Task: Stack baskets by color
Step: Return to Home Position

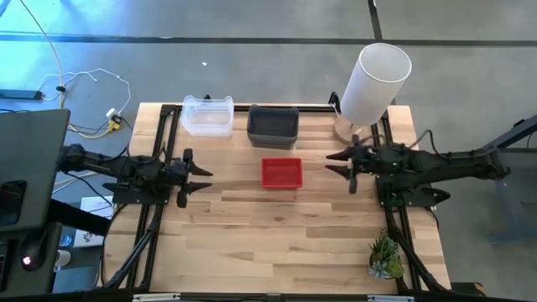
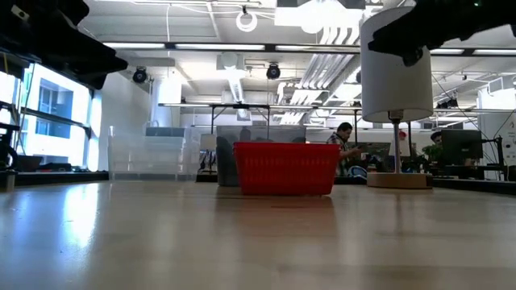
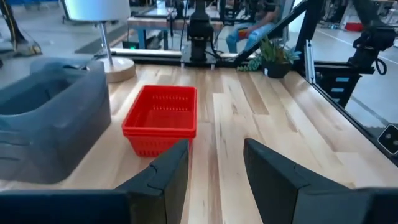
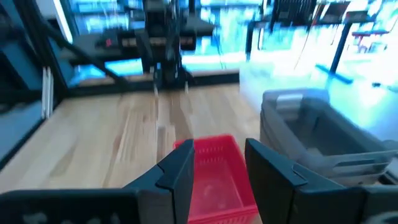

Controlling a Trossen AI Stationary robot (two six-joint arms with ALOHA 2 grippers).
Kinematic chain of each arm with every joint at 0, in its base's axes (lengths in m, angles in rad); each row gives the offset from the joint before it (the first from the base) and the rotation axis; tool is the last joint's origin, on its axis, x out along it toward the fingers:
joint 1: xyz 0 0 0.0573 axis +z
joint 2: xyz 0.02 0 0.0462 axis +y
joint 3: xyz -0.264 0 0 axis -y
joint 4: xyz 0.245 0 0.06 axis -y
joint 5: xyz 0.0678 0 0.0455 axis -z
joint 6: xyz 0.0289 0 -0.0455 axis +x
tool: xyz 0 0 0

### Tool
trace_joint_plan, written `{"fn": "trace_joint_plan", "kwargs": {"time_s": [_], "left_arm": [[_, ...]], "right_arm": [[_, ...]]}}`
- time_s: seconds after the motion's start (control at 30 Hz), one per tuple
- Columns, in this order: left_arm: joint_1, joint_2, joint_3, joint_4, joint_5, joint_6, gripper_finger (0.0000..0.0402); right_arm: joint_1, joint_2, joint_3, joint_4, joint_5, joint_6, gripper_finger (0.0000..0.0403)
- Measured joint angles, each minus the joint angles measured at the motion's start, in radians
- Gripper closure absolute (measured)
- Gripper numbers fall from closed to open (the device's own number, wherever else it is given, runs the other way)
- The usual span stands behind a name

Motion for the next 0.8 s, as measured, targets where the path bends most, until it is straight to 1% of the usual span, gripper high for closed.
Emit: {"fn": "trace_joint_plan", "kwargs": {"time_s": [0.2, 0.4, 0.47, 0.6, 0.63, 0.7, 0.8], "left_arm": [[0.000, -0.085, -0.032, -0.014, -0.029, 0.034, 0.0259], [0.000, -0.106, -0.032, -0.017, -0.040, 0.049, 0.0259], [0.000, -0.106, -0.032, -0.019, -0.078, 0.051, 0.0259], [0.000, -0.108, -0.032, -0.014, -0.206, 0.065, 0.0259], [0.001, -0.108, -0.032, -0.002, -0.234, 0.057, 0.0259], [0.001, -0.109, -0.032, 0.009, -0.263, 0.049, 0.0259], [0.001, -0.110, -0.032, -0.004, -0.263, 0.058, 0.0259]], "right_arm": [[0.000, -0.210, -0.145, 0.082, 0.015, -0.004, 0.0272], [0.000, -0.369, -0.309, 0.201, 0.038, -0.008, 0.0272], [0.000, -0.411, -0.355, 0.235, 0.038, -0.002, 0.0272], [0.000, -0.477, -0.428, 0.277, 0.038, -0.002, 0.0272], [0.000, -0.491, -0.433, 0.262, 0.040, -0.002, 0.0272], [0.000, -0.511, -0.432, 0.219, 0.045, 0.008, 0.0272], [0.000, -0.524, -0.432, 0.202, 0.056, 0.015, 0.0272]]}}
